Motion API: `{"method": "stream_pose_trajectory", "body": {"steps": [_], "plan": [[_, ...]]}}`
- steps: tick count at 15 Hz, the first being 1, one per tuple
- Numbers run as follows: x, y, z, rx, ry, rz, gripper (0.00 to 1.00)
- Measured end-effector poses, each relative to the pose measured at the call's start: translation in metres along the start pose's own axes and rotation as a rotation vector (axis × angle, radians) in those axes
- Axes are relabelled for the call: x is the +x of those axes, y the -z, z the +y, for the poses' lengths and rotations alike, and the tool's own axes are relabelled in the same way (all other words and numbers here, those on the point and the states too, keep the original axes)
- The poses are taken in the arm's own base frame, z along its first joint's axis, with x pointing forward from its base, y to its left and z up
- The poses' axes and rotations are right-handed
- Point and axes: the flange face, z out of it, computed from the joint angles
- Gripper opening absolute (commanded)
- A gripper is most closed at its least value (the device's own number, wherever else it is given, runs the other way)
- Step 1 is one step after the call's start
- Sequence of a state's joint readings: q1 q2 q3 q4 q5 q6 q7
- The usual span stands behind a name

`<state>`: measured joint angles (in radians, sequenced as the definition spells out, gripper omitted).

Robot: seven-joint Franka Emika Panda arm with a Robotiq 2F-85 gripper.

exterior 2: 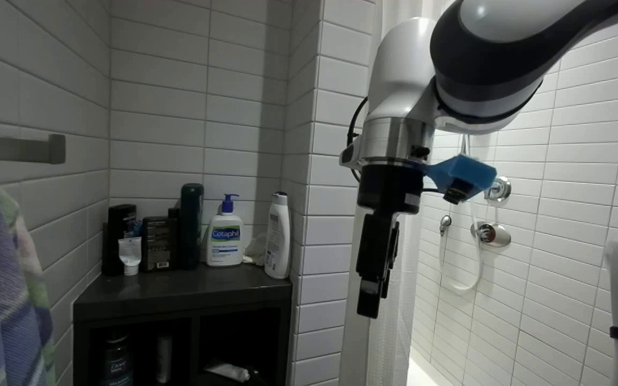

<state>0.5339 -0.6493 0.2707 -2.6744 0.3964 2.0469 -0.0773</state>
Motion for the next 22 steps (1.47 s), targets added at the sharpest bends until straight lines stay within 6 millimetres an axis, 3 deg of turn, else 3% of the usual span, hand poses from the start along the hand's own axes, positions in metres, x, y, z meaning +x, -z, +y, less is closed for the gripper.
{"method": "stream_pose_trajectory", "body": {"steps": [10,15,22], "plan": [[0.003,-0.044,-0.118,0.039,0.392,-0.025,1.0],[0.002,-0.054,-0.15,0.026,0.498,0.046,1.0],[0.016,-0.039,-0.188,-0.012,0.587,0.381,1.0]]}}
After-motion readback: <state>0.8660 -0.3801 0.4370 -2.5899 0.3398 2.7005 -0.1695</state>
